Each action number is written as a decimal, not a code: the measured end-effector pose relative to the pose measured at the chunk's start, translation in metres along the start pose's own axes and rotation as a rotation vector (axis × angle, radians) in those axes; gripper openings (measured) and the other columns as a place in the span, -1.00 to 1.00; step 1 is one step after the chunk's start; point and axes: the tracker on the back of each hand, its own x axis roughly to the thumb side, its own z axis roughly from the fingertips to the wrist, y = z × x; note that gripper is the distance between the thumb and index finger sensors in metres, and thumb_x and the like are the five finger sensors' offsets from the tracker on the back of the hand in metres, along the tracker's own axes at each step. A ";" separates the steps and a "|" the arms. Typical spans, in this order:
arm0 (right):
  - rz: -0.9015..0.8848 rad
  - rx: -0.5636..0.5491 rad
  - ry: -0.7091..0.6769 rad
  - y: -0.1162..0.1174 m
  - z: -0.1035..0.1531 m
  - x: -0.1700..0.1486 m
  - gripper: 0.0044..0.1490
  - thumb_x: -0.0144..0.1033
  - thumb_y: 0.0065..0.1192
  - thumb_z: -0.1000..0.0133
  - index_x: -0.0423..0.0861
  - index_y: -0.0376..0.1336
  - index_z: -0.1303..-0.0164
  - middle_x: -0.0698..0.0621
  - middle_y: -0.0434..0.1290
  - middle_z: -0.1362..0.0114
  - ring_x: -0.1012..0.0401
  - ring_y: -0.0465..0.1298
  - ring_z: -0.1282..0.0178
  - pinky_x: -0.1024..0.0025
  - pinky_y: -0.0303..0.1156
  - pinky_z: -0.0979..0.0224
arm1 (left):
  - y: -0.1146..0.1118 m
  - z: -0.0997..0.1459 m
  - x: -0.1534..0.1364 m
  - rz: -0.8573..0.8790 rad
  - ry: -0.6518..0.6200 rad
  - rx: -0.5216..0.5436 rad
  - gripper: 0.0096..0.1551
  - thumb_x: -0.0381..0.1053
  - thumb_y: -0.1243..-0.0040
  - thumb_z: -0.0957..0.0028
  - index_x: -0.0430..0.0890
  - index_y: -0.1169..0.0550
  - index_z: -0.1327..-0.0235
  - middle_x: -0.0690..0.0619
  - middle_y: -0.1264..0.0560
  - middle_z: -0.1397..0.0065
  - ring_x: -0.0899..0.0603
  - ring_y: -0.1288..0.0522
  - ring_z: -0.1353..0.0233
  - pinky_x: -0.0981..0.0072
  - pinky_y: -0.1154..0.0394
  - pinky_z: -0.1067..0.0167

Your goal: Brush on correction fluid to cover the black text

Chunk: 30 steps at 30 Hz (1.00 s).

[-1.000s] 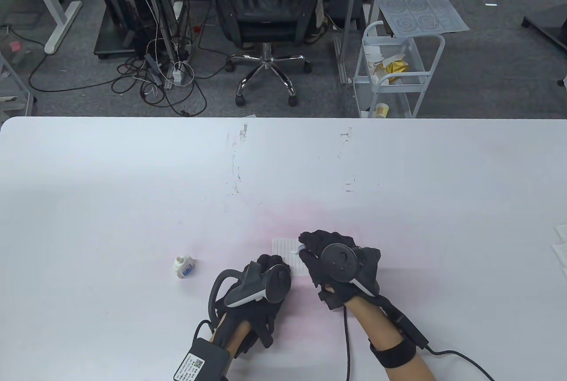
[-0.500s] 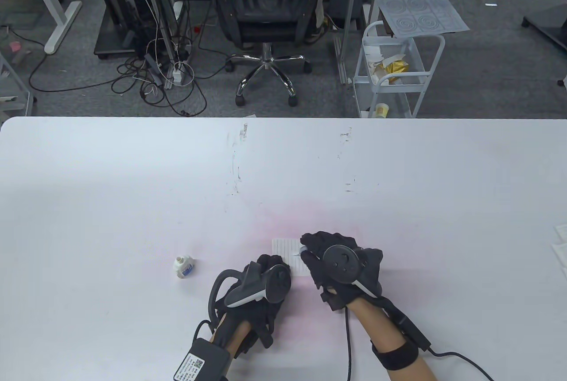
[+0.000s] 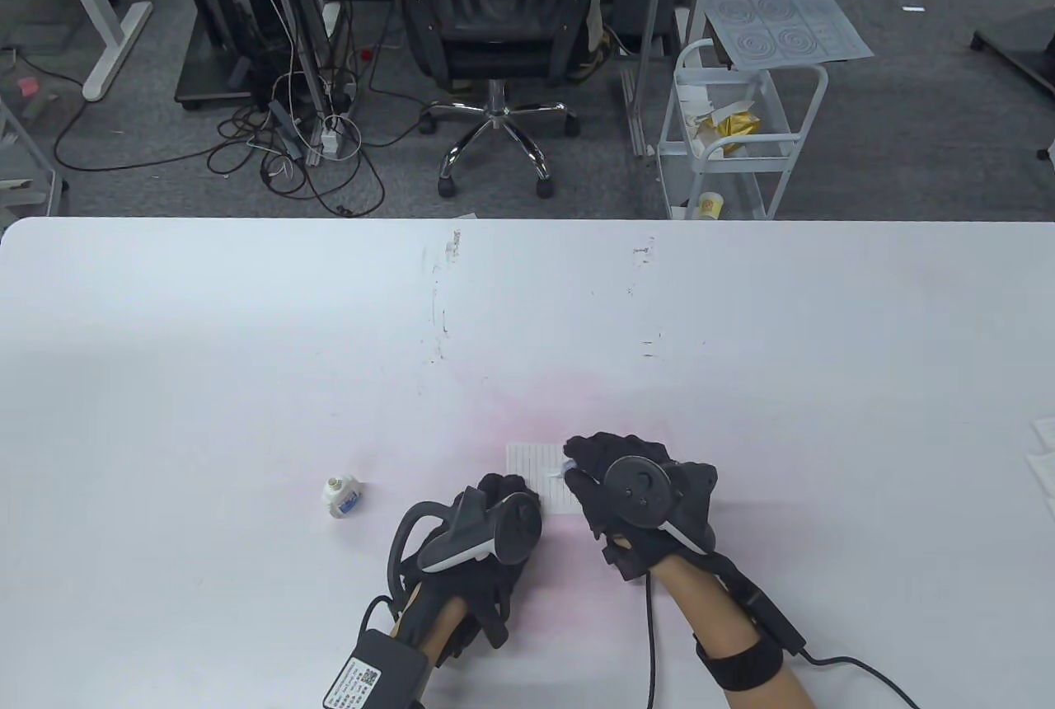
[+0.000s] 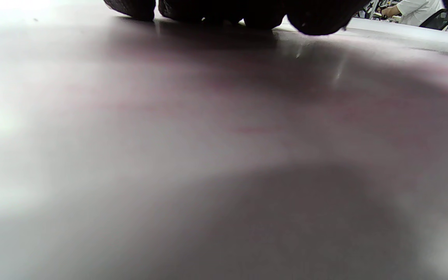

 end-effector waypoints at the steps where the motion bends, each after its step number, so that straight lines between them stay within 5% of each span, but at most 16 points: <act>1: 0.003 -0.003 0.006 -0.002 0.000 0.000 -0.48 -0.07 0.52 0.20 0.03 0.51 0.04 0.00 0.62 -0.06 0.03 0.70 0.08 -0.05 0.49 -0.20 | 0.000 0.000 0.000 0.000 0.000 0.000 -0.27 0.15 0.02 -0.01 0.12 -0.15 -0.49 0.06 -0.01 -0.67 -0.16 -0.06 -0.69 -0.01 -0.14 -0.57; 8: -0.006 -0.067 0.006 -0.007 0.003 0.001 -0.48 -0.07 0.52 0.19 0.04 0.50 0.03 0.00 0.61 -0.07 0.03 0.69 0.07 -0.05 0.49 -0.21 | 0.000 0.000 0.000 0.000 0.000 -0.002 -0.27 0.15 0.02 -0.01 0.12 -0.15 -0.49 0.06 -0.01 -0.67 -0.16 -0.06 -0.69 -0.01 -0.14 -0.57; 17: -0.036 0.009 -0.025 -0.002 0.003 0.002 -0.48 -0.07 0.52 0.20 0.03 0.51 0.05 0.00 0.62 -0.05 0.03 0.70 0.09 -0.04 0.50 -0.19 | 0.000 0.000 0.000 -0.001 0.000 -0.002 -0.27 0.15 0.02 -0.01 0.12 -0.15 -0.49 0.06 -0.01 -0.67 -0.16 -0.06 -0.69 -0.01 -0.14 -0.57; 30: -0.083 -0.245 -0.028 -0.050 0.023 -0.004 -0.47 -0.06 0.51 0.18 0.04 0.49 0.01 0.01 0.60 -0.08 0.04 0.69 0.06 -0.04 0.49 -0.22 | -0.001 0.001 0.001 -0.009 0.003 -0.005 -0.27 0.16 0.03 -0.01 0.12 -0.13 -0.49 0.06 0.00 -0.67 -0.17 -0.05 -0.69 -0.02 -0.13 -0.57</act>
